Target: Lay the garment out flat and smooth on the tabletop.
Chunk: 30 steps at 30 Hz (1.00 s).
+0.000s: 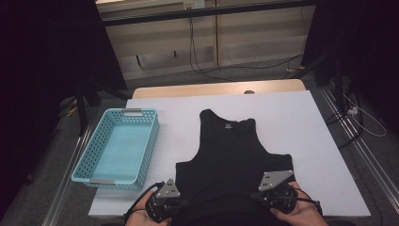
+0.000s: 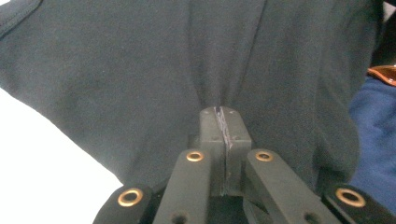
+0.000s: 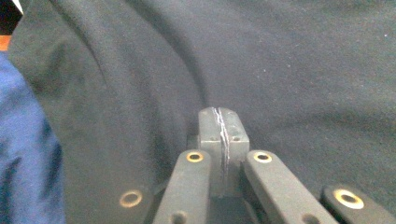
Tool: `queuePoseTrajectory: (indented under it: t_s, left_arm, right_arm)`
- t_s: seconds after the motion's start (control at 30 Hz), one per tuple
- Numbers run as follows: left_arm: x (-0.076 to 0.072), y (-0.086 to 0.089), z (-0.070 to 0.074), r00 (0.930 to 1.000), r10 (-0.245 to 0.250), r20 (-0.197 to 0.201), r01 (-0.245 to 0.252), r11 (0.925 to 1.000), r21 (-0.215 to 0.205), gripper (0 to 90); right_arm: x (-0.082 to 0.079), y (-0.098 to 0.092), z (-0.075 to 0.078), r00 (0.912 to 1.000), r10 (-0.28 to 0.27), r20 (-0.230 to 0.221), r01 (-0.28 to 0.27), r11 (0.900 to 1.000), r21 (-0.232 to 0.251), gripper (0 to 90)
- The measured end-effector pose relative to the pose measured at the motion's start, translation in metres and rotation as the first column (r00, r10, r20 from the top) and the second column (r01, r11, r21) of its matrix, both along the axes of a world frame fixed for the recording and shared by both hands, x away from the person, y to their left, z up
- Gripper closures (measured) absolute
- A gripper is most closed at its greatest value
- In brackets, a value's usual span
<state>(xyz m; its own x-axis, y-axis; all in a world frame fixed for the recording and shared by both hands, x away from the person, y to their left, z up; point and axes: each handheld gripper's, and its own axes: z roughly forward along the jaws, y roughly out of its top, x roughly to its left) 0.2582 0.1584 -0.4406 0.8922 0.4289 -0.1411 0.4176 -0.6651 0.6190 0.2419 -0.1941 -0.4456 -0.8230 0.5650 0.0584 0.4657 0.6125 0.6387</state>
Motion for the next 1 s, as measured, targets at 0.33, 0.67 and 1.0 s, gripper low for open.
queuePoseTrajectory:
  t_s: [0.33,0.67,1.0]
  left_arm:
    - [0.006,-0.006,0.002,0.999,0.038,0.025,-0.037,0.9979,-0.053,69.3]
    - [0.05,-0.019,0.004,0.9833,0.166,0.075,-0.152,0.975,-0.162,27.8]
    - [0.084,-0.035,0.006,0.9574,0.222,0.185,-0.188,0.9648,-0.183,10.6]
  right_arm:
    - [0.008,-0.001,0.003,0.9989,-0.03,0.035,0.029,0.999,0.037,76.4]
    - [0.04,-0.02,0.015,0.9815,-0.156,0.111,0.144,0.984,0.108,65.1]
    - [0.09,-0.027,0.022,0.9594,-0.233,0.159,0.211,0.967,0.142,62.8]
